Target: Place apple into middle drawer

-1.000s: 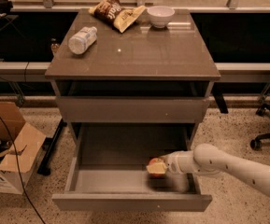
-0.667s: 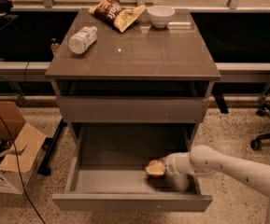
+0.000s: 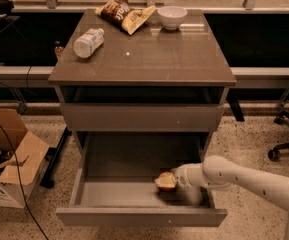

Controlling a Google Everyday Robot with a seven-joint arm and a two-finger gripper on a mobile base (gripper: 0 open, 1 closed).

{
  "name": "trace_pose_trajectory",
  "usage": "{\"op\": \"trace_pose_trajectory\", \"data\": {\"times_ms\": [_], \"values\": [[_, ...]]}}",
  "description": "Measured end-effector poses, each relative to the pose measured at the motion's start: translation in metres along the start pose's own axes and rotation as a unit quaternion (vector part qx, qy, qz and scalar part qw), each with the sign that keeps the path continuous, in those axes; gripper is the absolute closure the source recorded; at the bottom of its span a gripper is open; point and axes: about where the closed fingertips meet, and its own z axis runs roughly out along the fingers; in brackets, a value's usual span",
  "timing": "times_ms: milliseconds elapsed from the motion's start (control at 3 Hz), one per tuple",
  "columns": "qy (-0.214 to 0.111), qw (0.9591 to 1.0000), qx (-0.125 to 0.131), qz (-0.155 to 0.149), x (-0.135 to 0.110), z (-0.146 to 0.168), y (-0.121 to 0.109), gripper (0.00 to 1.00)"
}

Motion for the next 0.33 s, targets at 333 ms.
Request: {"op": "trace_pose_trajectory", "data": {"times_ms": [333], "values": [[0.000, 1.0000, -0.001, 0.000, 0.0002, 0.0008, 0.0007, 0.00]]}}
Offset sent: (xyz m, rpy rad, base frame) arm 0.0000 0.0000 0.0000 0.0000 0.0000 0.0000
